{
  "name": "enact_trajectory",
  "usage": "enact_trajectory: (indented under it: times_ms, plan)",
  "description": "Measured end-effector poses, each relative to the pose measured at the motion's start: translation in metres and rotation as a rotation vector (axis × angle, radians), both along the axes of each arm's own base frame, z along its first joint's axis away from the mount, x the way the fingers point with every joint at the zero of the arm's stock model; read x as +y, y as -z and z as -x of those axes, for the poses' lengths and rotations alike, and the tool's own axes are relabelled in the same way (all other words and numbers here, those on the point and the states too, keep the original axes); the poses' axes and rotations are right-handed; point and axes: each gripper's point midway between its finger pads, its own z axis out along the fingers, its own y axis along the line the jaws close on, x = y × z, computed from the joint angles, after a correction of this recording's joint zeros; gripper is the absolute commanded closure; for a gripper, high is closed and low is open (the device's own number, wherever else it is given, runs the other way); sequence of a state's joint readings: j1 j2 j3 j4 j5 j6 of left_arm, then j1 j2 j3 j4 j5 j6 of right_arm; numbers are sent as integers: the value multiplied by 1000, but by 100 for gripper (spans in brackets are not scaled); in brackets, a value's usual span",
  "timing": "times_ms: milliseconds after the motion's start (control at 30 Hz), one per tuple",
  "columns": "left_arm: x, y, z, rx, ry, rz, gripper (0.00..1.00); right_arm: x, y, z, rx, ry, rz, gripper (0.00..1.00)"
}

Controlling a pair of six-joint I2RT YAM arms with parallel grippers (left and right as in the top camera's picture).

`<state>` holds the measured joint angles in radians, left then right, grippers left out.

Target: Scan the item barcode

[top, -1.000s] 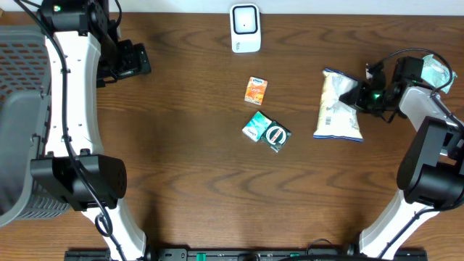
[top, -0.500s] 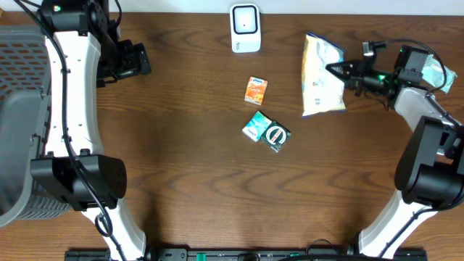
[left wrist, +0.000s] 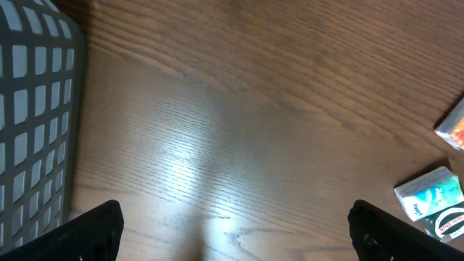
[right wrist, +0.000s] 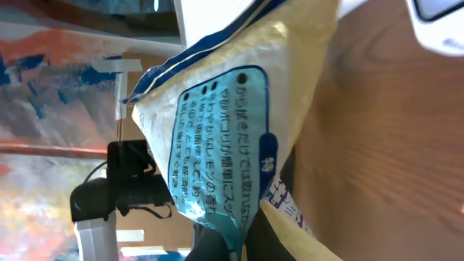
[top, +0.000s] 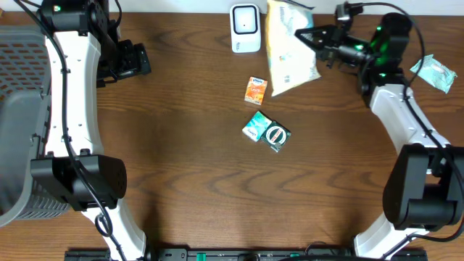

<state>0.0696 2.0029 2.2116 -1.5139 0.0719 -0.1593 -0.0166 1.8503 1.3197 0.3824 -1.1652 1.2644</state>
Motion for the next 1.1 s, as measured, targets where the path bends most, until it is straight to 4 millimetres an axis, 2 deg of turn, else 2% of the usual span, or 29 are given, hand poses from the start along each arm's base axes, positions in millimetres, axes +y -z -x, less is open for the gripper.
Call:
enact_trajectory:
  times_ms: [167, 367, 567, 1100]
  plan:
    - [0, 0, 0, 0, 0, 0, 2, 24, 0, 5, 68, -28, -26, 99]
    - [0, 0, 0, 0, 0, 0, 2, 40, 1, 7, 124, -26, -46, 99]
    - [0, 0, 0, 0, 0, 0, 2, 46, 1, 6, 140, -18, -50, 99]
    - [0, 0, 0, 0, 0, 0, 2, 47, 1, 6, 144, -15, -51, 99]
